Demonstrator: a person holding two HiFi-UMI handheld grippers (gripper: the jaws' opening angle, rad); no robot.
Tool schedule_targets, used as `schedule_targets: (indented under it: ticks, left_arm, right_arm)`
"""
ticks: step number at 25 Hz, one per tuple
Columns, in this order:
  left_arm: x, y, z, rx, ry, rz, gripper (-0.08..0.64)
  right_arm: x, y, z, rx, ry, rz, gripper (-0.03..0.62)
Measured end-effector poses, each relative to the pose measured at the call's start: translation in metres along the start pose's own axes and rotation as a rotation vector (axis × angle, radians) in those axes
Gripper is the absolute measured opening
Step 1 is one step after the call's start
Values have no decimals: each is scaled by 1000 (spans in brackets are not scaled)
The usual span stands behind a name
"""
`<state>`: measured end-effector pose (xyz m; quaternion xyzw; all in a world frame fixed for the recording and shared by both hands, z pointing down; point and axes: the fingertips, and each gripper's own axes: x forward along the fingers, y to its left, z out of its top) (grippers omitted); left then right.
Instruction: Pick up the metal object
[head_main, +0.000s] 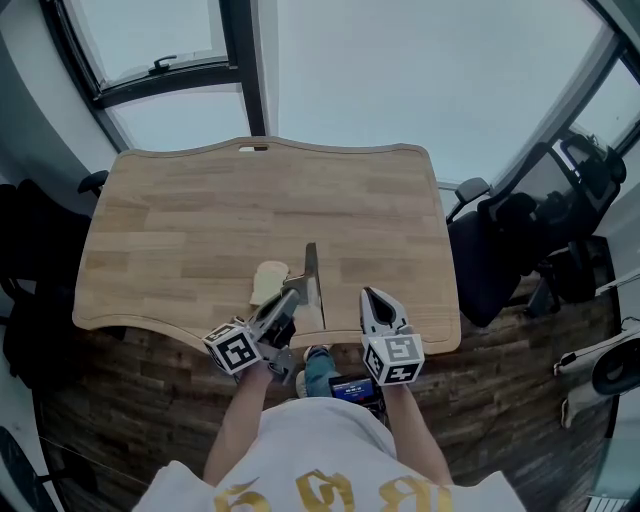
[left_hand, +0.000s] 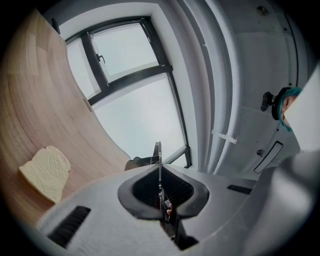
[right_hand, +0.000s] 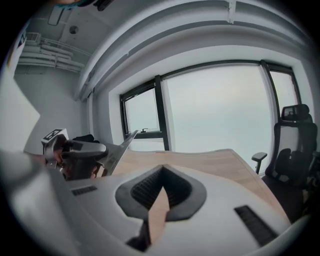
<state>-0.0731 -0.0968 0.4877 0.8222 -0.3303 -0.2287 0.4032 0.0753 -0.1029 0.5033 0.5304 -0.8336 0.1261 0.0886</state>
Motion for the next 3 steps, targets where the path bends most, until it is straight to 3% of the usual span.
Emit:
schedule_targets:
  ticks: [3]
  left_arm:
    - [0,3,1,-10,-3,1,20]
  right_arm:
    - [2,0,1,0,-1,-1,11]
